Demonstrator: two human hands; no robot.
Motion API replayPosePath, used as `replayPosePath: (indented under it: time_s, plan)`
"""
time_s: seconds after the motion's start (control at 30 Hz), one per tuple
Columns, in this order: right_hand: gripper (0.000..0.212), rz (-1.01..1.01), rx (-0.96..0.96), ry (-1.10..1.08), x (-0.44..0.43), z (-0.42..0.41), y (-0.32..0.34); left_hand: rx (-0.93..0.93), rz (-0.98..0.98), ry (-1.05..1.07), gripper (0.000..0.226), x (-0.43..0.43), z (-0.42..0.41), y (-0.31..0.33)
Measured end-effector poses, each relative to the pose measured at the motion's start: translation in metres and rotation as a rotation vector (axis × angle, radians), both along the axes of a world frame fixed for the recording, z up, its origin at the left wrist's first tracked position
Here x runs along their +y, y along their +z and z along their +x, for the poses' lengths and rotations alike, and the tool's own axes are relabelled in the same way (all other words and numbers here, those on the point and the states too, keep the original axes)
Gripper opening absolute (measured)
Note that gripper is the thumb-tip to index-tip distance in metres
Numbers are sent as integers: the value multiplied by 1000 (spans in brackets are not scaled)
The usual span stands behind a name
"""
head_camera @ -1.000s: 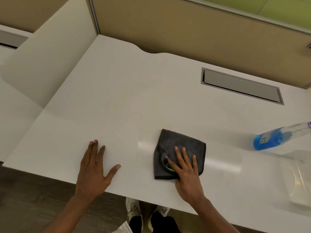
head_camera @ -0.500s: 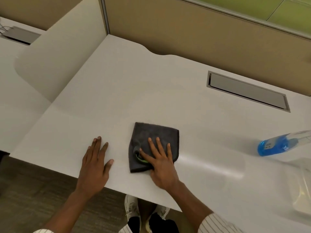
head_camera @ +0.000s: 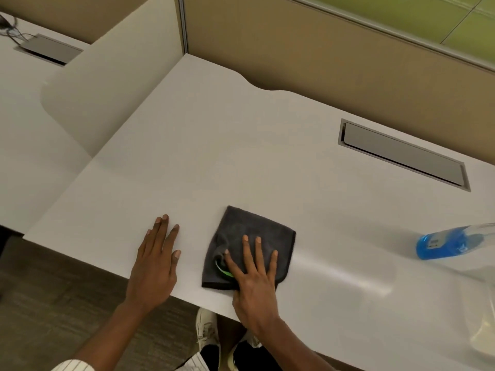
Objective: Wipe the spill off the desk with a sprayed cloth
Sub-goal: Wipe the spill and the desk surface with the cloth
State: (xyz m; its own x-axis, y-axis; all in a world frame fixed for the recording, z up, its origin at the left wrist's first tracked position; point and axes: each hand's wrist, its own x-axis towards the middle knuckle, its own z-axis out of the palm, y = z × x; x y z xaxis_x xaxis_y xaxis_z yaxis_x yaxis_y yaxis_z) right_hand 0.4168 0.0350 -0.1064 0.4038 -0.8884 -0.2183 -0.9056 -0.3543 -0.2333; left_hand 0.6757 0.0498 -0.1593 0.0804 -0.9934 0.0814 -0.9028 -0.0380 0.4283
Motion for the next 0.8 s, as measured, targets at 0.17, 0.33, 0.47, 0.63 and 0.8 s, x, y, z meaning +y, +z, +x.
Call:
replayPosePath:
  time_s: [0.17, 0.33, 0.47, 0.63, 0.8]
  plan:
    - [75, 200, -280, -134, -37, 18, 34, -12, -13, -5, 61, 0, 0, -1]
    - [55, 376, -908, -596, -55, 0, 103, -18, -17, 1, 60, -1, -1, -1]
    - [34, 412, -1168, -852, -58, -28, 133, -22, -1, 17, 60, -1, -3, 1]
    - [32, 455, -1084, -1040, -55, -41, 94, -25, -3, 11, 61, 0, -3, 1]
    - [41, 169, -552, -993, -42, -49, 49, -21, 5, 7, 60, 0, -1, -1]
